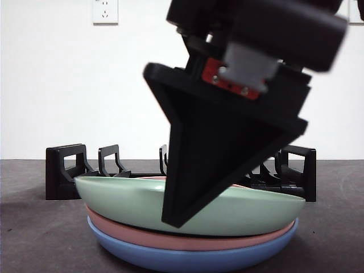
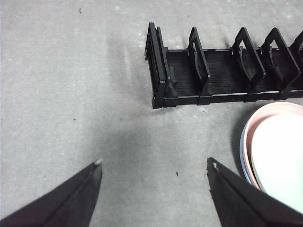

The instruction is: Place the plate

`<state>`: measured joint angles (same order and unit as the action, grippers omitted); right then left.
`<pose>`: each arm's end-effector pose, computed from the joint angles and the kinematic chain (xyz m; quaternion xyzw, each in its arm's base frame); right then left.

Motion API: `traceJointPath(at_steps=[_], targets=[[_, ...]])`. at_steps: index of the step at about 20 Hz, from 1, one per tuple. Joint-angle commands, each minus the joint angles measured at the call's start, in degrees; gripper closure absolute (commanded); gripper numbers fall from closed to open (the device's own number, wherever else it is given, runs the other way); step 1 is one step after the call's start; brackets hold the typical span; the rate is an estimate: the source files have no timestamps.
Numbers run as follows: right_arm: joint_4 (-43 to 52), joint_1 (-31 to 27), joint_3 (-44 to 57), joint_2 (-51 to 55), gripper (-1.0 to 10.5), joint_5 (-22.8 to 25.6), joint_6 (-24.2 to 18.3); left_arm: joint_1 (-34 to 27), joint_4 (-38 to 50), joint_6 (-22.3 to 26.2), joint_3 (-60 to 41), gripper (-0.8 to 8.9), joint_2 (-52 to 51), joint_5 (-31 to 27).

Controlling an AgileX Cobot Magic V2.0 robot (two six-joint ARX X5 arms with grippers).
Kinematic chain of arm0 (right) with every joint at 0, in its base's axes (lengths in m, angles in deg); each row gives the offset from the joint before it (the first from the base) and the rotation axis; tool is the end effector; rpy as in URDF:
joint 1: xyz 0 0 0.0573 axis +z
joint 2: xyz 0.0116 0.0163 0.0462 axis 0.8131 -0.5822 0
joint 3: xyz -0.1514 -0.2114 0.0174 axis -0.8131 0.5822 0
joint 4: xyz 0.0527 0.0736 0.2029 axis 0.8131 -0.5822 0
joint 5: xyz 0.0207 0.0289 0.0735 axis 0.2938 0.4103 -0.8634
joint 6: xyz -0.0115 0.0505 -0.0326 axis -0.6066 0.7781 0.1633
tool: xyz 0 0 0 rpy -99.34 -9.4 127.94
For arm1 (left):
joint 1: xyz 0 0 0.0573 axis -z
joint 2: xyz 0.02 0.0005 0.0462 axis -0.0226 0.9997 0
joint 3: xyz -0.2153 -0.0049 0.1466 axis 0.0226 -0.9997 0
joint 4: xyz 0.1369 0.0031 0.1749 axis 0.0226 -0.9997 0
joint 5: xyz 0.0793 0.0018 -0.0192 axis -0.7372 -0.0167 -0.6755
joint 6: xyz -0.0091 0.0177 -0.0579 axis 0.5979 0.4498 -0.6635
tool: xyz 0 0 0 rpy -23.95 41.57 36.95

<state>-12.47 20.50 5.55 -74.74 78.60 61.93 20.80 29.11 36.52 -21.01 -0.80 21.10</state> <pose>0.0660 0.2243 0.2079 -0.3930 0.3540 0.5020 0.6842 0.0731 -0.0222 0.2962 -0.0360 0.3347 -0.0841 0.9379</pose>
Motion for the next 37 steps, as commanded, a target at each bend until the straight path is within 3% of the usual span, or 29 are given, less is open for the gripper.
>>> traceJointPath(at_steps=[1, 5, 8, 16, 20, 24, 25, 26, 29, 37], targets=[[-0.57, 0.72, -3.08, -0.5, 7.8, -0.07, 1.36, 0.04, 0.48, 0.0, 0.81, 4.66, 0.22, -0.22], [-4.15, 0.07, -9.33, 3.08, 7.2, 1.92, 1.36, 0.04, 0.48, -0.02, 0.81, 4.66, 0.22, -0.22], [-2.93, -6.01, -9.18, 9.27, 7.2, 4.92, 0.57, 0.04, 0.48, -0.02, 0.81, 4.66, 0.22, -0.22], [3.69, -47.54, 0.39, 20.72, 7.1, -5.31, 0.59, 0.04, 7.19, -0.2, 0.81, 4.66, 0.31, -0.22], [1.53, -60.89, 0.48, 27.61, 7.1, -8.87, 3.45, 0.04, 11.15, 0.13, 0.81, 4.7, 1.03, -0.22], [-0.52, -63.45, 0.48, 33.09, 7.2, -9.01, 4.79, 0.04, 10.54, 0.2, 0.81, 4.74, 1.25, -0.2], [-0.81, -63.45, 0.46, 33.59, 8.1, -9.05, 4.79, 0.04, 10.54, 0.22, 0.81, 5.75, 1.25, -0.2], [-1.09, -63.43, 0.48, 33.79, 9.3, -9.07, 4.44, 0.07, 10.03, 0.15, 0.81, 7.99, 1.25, -0.17], [-1.2, -63.41, 0.46, 33.7, 9.3, -10.47, 6.54, 0.07, 10.01, 1.33, 0.81, 8.06, 1.22, -0.17], [0.74, -63.41, 0.46, 34.12, 9.2, -10.47, 6.49, 0.07, 9.49, 1.33, 0.79, 8.06, 0.92, -0.17]])
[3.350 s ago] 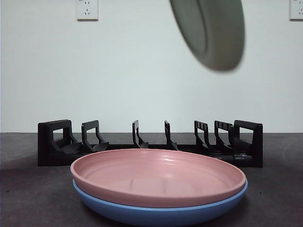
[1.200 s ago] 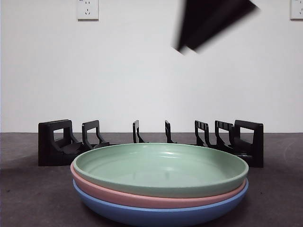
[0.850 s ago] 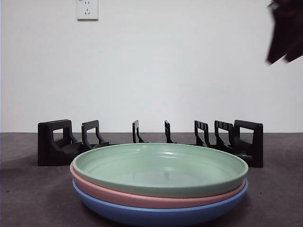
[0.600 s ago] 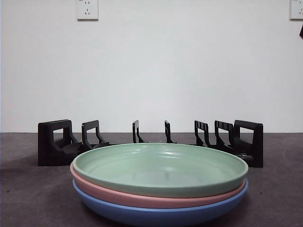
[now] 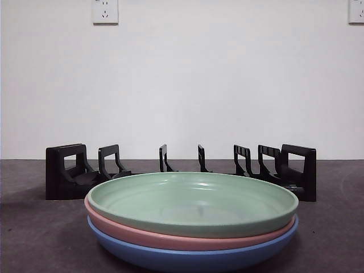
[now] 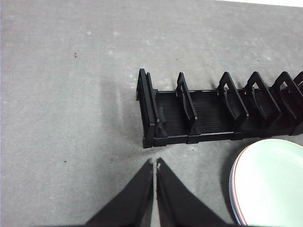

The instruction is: Place the plate

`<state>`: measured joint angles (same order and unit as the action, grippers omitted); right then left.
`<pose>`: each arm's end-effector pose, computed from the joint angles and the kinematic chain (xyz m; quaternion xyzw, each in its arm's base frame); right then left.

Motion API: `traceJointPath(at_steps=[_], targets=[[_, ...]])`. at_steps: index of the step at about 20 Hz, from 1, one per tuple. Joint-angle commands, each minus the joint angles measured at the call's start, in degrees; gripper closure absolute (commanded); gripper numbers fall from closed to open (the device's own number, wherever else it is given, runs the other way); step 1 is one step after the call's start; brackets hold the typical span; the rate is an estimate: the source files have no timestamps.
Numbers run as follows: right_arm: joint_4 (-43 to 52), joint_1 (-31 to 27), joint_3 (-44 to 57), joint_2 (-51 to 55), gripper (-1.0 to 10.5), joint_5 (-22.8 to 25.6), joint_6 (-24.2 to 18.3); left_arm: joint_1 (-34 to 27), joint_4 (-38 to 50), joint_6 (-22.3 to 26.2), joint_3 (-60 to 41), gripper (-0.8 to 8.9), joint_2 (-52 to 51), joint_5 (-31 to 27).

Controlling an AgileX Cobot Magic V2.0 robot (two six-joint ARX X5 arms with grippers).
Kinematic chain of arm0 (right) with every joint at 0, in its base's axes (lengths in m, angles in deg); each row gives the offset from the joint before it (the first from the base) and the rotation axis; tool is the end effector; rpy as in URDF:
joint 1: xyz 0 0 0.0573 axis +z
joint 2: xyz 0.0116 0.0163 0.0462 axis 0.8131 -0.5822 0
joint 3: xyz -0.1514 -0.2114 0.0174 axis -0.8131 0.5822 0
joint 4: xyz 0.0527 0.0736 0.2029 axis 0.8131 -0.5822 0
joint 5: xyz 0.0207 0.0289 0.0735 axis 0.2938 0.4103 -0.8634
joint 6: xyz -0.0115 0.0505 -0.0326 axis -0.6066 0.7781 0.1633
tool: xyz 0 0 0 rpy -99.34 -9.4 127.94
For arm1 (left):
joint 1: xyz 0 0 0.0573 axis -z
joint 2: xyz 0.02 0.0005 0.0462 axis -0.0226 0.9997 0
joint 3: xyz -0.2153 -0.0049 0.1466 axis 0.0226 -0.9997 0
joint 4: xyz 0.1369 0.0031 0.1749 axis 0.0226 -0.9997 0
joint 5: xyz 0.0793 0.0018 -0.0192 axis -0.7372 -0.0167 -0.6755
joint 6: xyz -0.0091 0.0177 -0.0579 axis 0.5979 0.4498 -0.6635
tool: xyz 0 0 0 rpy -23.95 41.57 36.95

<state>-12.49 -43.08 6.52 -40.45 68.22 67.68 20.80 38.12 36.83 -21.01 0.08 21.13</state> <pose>0.1353 0.0293 0.3048 -0.0413 0.2481 0.1256 0.9597 0.0851 -0.0265 0.3093 -0.0500 0.2690 -0.0952 0.9571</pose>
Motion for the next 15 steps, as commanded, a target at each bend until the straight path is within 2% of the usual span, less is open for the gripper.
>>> traceJointPath(at_steps=[1, 3, 5, 7, 11, 15], targets=[[0.83, 0.17, -0.5, -0.17, 9.2, -0.09, 0.74, 0.04, 0.59, 1.05, 0.5, 8.06, -0.61, -0.2], [0.85, 0.17, -0.5, -0.17, 9.3, -0.09, 0.74, 0.0, 6.14, 3.78, -4.52, 8.06, -4.87, -0.15], [0.85, 0.17, -0.5, -0.17, 9.2, -0.09, 0.74, -1.79, 18.01, 6.16, -16.68, 8.06, -13.2, -0.15], [0.87, 0.17, -0.5, -0.17, 9.3, -0.09, 0.74, -6.01, 27.43, 6.16, -28.76, 8.06, -21.88, -0.15], [0.87, 0.17, -0.5, -0.17, 9.2, -0.09, 0.74, -14.73, 30.82, 6.36, -43.1, 8.06, -33.4, 1.6], [0.92, 0.17, -0.5, -0.15, 9.2, -0.09, 0.74, -18.32, 36.39, 8.13, -48.04, 8.06, -34.16, 8.2]])
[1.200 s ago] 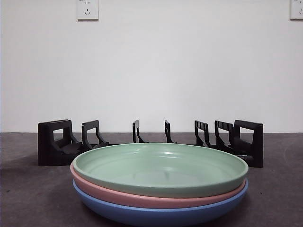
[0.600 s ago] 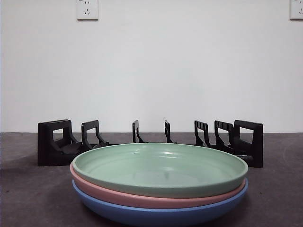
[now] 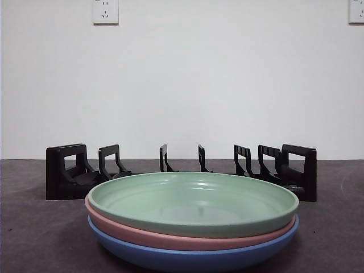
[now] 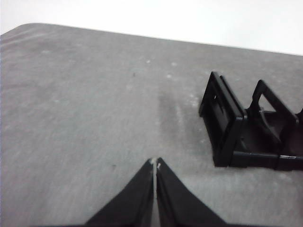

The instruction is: Place the plate

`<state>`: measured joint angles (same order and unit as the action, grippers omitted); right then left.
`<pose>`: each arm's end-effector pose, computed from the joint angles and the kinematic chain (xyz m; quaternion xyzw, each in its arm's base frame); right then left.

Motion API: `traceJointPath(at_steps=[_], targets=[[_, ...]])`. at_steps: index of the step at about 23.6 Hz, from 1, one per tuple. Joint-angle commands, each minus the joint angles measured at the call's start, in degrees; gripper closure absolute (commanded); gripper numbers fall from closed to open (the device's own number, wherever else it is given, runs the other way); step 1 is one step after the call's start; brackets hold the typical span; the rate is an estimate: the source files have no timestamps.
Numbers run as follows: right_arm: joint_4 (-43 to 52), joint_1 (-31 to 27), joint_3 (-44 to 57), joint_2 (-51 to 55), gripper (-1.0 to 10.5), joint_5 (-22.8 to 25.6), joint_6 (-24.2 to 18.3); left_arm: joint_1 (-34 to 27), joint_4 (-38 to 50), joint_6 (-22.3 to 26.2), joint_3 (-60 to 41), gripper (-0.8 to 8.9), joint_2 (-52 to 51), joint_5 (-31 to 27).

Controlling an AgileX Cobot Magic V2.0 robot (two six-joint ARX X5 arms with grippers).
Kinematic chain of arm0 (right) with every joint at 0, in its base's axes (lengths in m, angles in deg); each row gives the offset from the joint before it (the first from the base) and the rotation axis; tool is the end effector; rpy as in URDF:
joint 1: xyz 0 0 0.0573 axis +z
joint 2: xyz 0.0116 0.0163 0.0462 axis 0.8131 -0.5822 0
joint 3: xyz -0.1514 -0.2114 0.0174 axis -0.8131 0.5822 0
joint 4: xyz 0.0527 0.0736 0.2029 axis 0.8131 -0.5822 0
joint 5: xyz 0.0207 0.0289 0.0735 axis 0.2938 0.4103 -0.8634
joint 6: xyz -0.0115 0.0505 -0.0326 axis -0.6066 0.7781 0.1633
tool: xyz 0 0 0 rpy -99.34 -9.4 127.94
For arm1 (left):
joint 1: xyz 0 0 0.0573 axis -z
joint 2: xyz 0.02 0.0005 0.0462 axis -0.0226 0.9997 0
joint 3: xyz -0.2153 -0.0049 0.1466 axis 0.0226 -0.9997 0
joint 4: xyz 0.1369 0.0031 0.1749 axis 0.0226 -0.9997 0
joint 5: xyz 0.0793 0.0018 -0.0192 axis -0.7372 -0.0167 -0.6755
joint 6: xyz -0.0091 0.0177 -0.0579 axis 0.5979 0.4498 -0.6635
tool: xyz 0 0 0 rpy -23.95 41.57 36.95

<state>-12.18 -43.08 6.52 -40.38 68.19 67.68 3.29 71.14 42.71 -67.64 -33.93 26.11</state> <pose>0.1353 0.0293 0.3055 -0.0410 0.2449 0.1259 0.9605 0.0774 -0.0028 0.1554 -0.0568 0.0888 -0.0144 0.9943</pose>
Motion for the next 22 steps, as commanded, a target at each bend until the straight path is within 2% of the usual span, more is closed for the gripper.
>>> traceJointPath(at_steps=[1, 6, 21, 22], targets=[[0.72, 0.17, -0.5, -0.22, 9.2, -0.07, 0.74, -1.2, 4.61, 2.6, -2.25, 8.06, -0.15, 4.39], [0.87, 0.17, -0.5, -0.24, 9.2, -0.07, 0.74, -1.99, 4.55, 0.96, -2.14, 8.06, -0.13, 5.4], [0.87, 0.17, -0.5, -0.22, 9.2, -0.07, 0.74, -1.99, 4.61, 1.09, -2.14, 8.06, -0.13, 5.38], [0.66, 0.17, -0.5, 0.04, 9.2, 0.33, -0.42, -1.99, 4.61, 1.09, -2.14, 8.06, -0.13, 5.38]])
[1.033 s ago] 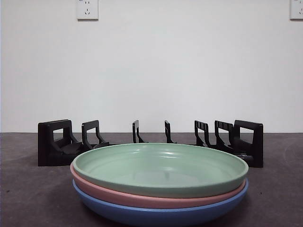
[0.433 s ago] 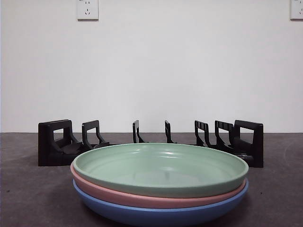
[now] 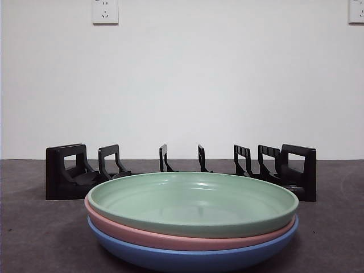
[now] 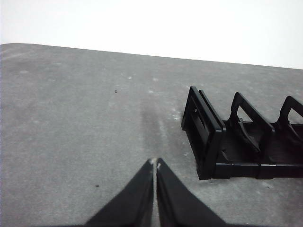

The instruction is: Place the plate

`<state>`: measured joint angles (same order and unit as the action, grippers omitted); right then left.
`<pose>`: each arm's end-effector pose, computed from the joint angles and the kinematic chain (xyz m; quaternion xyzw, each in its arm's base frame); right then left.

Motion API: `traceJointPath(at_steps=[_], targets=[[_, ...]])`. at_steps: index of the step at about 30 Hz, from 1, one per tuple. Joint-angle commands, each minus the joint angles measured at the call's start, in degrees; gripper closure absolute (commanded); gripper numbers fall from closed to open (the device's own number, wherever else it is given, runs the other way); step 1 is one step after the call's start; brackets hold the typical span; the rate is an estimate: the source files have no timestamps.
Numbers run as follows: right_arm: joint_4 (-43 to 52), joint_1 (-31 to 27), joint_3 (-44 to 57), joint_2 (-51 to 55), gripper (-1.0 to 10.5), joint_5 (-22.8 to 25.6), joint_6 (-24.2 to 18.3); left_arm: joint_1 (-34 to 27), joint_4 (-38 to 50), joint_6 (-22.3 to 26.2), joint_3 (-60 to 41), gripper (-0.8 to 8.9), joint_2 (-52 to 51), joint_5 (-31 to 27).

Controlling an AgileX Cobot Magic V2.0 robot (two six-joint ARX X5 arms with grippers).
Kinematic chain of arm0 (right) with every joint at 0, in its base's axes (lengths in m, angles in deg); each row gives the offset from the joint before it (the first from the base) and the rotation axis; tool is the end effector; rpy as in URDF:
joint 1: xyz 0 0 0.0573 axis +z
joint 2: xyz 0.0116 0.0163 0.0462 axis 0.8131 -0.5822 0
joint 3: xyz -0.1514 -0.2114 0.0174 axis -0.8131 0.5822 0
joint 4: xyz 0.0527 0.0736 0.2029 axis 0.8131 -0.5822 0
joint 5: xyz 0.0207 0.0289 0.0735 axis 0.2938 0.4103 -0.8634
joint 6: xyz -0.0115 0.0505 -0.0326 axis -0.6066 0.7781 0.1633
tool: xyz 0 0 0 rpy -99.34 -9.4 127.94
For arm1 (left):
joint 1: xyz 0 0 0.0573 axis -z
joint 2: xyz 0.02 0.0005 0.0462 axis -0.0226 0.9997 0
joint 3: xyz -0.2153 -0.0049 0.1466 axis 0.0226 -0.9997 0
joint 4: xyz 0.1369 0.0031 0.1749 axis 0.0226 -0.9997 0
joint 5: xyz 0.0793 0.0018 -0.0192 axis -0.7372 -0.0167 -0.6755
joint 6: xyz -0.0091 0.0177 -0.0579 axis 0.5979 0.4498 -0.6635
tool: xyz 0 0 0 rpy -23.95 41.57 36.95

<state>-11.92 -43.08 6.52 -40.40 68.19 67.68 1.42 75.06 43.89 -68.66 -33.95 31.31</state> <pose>0.1356 0.0294 0.3059 -0.0408 0.2429 0.1259 0.9610 0.0793 -0.0040 0.1571 -0.0509 0.0646 -0.0455 0.9956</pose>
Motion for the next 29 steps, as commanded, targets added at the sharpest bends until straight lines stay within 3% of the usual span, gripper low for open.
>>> traceJointPath(at_steps=[1, 4, 11, 17, 20, 29], targets=[[0.39, 0.0, -0.5, 0.85, 9.2, 1.57, -2.84, -0.11, 0.7, -0.09, -1.11, 8.06, -0.11, 0.17], [2.43, -0.85, 2.73, 4.61, 9.2, 2.19, -2.93, -0.11, 0.7, -0.09, -1.11, 8.06, -0.11, 0.17], [22.38, -5.46, 29.46, 25.2, 9.2, 4.87, -0.37, -0.11, 0.7, -0.09, -1.11, 8.06, -0.11, 0.17], [25.51, -7.61, 44.41, 39.21, 9.2, 4.81, 2.75, -0.11, 0.68, -0.09, -1.11, 8.06, -0.11, 0.17], [22.51, -8.35, 46.88, 43.89, 9.2, 4.68, 3.02, -0.11, 0.66, -0.09, -1.11, 8.06, -0.11, 0.17], [23.02, -8.61, 46.9, 44.02, 9.2, 4.66, 3.39, -0.11, 0.87, -0.09, -1.05, 8.06, -0.11, 0.15]])
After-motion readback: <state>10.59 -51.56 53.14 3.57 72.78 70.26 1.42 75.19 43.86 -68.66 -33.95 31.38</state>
